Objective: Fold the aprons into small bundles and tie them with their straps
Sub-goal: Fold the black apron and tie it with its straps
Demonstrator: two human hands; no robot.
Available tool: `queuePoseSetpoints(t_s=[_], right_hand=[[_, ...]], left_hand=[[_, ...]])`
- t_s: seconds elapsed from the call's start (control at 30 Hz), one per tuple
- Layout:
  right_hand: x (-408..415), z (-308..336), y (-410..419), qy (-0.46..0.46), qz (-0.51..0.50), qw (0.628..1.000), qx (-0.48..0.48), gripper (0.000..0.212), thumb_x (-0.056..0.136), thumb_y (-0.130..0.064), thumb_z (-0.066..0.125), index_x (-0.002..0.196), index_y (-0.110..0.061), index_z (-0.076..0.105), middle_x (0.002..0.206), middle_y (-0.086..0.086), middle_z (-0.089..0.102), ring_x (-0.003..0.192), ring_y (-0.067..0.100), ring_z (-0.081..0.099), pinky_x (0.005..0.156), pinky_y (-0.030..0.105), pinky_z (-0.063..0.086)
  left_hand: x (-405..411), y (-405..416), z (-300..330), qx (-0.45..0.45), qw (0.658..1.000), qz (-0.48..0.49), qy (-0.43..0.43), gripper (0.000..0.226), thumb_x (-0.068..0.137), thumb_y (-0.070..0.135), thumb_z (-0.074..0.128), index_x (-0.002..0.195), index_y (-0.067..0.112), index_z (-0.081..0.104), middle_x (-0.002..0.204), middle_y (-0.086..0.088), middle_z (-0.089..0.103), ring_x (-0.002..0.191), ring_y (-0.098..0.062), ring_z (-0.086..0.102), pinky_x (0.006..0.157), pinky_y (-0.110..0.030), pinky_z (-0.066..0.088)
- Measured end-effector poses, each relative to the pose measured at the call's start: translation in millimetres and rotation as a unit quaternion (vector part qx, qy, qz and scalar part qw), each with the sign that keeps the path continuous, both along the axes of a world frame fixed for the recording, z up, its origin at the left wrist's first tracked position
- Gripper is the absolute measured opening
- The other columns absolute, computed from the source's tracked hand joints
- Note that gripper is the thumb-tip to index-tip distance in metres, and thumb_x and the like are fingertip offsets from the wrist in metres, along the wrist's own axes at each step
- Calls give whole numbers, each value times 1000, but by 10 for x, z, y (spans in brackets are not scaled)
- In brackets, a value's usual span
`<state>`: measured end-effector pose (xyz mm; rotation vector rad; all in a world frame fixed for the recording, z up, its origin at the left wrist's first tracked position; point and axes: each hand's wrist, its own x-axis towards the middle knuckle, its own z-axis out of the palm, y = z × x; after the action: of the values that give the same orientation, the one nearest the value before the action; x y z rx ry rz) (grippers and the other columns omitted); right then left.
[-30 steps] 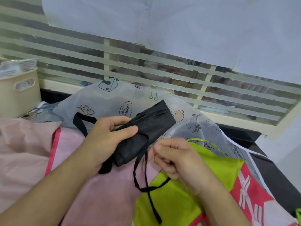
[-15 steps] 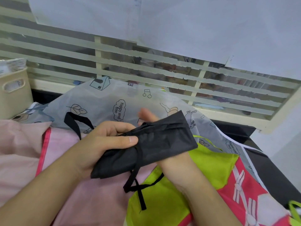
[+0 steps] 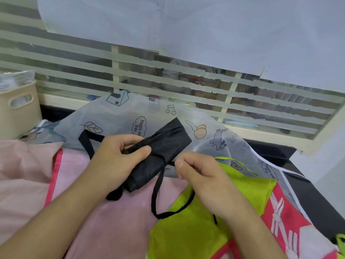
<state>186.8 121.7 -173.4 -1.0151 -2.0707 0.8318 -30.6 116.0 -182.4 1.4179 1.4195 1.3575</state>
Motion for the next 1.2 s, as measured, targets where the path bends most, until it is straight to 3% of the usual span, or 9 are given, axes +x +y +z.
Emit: queuePoseSetpoints(t_s=[0.2, 0.33, 0.6, 0.8, 0.87, 0.93, 1.0, 1.1, 1.2], right_hand=[[42, 54, -58, -38, -68, 981, 180, 15, 94, -24, 69, 80, -23, 70, 71, -10, 64, 69, 14, 60, 62, 31, 48], [104, 124, -82, 19, -20, 998, 52, 15, 88, -11, 79, 76, -20, 78, 68, -7, 71, 64, 10, 64, 61, 24, 48], [283, 45, 76, 96, 168, 956, -220, 13, 94, 2, 63, 92, -2, 75, 72, 11, 70, 64, 16, 61, 66, 26, 49], [229, -65, 135, 124, 127, 961, -213, 2, 89, 2, 74, 90, 1, 75, 75, 18, 71, 65, 17, 64, 67, 24, 55], [213, -76, 145, 116, 119, 967, -196, 2, 88, -1, 76, 89, 1, 75, 75, 19, 71, 65, 18, 65, 66, 24, 55], [208, -57, 187, 135, 94, 966, -197, 11, 85, -12, 78, 90, -2, 77, 74, 15, 73, 66, 18, 69, 65, 25, 56], [207, -26, 258, 226, 63, 929, -287, 27, 81, -30, 77, 94, -6, 80, 87, 14, 77, 76, 24, 75, 67, 31, 60], [231, -18, 307, 417, -10, 811, -410, 37, 91, -32, 59, 103, -2, 79, 108, 21, 76, 95, 36, 75, 92, 51, 59], [152, -79, 229, 430, 29, 806, -405, 41, 104, -26, 44, 109, 3, 72, 100, 23, 74, 100, 42, 72, 111, 58, 46]], left_hand=[[8, -91, 30, 1, 966, -194, 171, 15, 95, 18, 74, 100, 30, 82, 90, 7, 80, 85, -12, 75, 82, -39, 60], [19, -151, 80, -44, 918, -366, 143, 17, 96, 11, 74, 99, 25, 83, 89, -3, 79, 79, -10, 69, 72, -26, 53], [0, -160, 34, -57, 887, -453, 72, 16, 91, 9, 76, 103, 16, 83, 91, -2, 79, 79, -9, 68, 73, -20, 51], [76, -174, 23, -72, 893, -442, 53, 46, 84, 50, 81, 102, 7, 81, 86, -20, 72, 78, -15, 63, 72, -25, 48], [123, -176, 32, -67, 898, -429, 66, 21, 91, 40, 77, 81, 22, 81, 67, -6, 62, 63, -10, 52, 63, -23, 41], [168, -165, 40, -56, 906, -412, 79, 32, 94, 25, 74, 63, 33, 73, 57, 11, 53, 55, -5, 43, 57, -17, 35], [186, -181, 54, -40, 921, -382, 70, 36, 93, 19, 74, 60, 34, 71, 55, 15, 53, 53, -1, 44, 56, -14, 36], [201, -183, 48, 0, 969, -241, -47, 22, 86, 24, 76, 66, 16, 74, 59, 3, 57, 56, -7, 49, 55, -18, 38], [177, -81, -5, 62, 985, -52, -151, 34, 84, 32, 77, 73, 1, 68, 67, -12, 55, 66, -18, 49, 57, -23, 41]])
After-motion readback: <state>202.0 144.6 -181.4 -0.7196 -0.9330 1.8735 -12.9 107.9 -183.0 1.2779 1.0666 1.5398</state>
